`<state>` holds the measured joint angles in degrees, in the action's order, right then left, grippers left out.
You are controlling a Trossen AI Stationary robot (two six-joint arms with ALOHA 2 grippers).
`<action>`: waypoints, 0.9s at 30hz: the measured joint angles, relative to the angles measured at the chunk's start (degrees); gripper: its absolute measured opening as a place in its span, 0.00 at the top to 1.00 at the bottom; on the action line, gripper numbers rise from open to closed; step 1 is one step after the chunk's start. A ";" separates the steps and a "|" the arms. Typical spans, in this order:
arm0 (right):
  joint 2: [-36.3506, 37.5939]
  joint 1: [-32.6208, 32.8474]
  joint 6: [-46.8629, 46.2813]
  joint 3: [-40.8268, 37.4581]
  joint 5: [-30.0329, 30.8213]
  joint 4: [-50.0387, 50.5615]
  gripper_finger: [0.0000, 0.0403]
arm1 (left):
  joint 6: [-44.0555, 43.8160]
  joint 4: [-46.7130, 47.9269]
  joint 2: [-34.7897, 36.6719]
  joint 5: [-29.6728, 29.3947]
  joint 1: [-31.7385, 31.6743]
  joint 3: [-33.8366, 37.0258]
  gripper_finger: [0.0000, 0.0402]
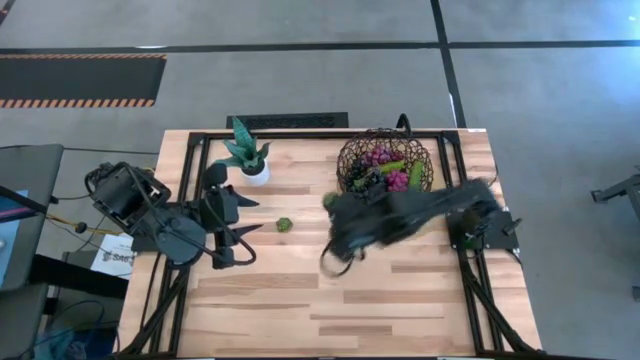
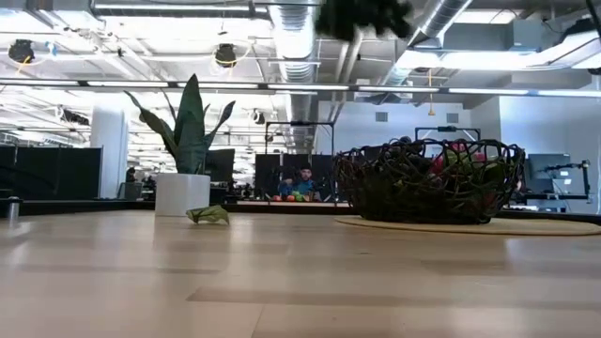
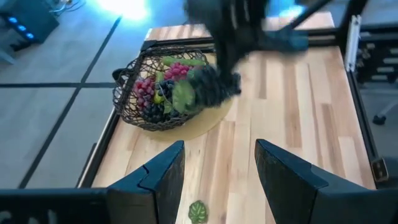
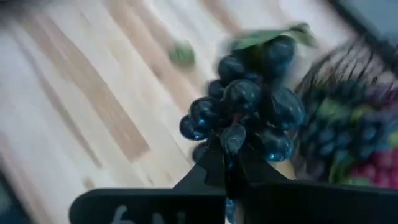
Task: Build produce basket
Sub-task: Put the black grapes into the black wire basket
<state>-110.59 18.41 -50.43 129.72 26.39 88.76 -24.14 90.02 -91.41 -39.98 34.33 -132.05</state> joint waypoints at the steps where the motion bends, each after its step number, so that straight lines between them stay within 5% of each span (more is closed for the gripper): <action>1: 2.34 -0.53 1.68 0.21 1.54 -0.32 0.99 | -0.78 0.00 0.02 -0.64 -0.01 0.00 0.54; 9: 16.69 -7.93 13.41 -0.35 9.06 1.20 0.99 | -7.00 -0.02 0.02 -5.31 -0.02 0.00 0.54; 16: 24.18 -20.18 22.07 -5.67 8.76 1.28 1.00 | -10.41 -0.02 -0.14 -8.73 -0.02 0.00 0.54; 21: 29.43 -30.38 23.93 -18.65 4.95 1.22 1.00 | -12.64 0.00 -0.16 -9.01 -0.02 0.00 0.54; 27: 36.19 -40.22 28.49 -41.55 -7.78 -8.76 1.00 | -13.20 -0.01 -0.18 -9.18 -0.02 0.00 0.54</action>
<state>-74.40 -21.81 -21.95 88.17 18.62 80.00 -37.34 90.00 -91.59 -49.16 34.30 -132.05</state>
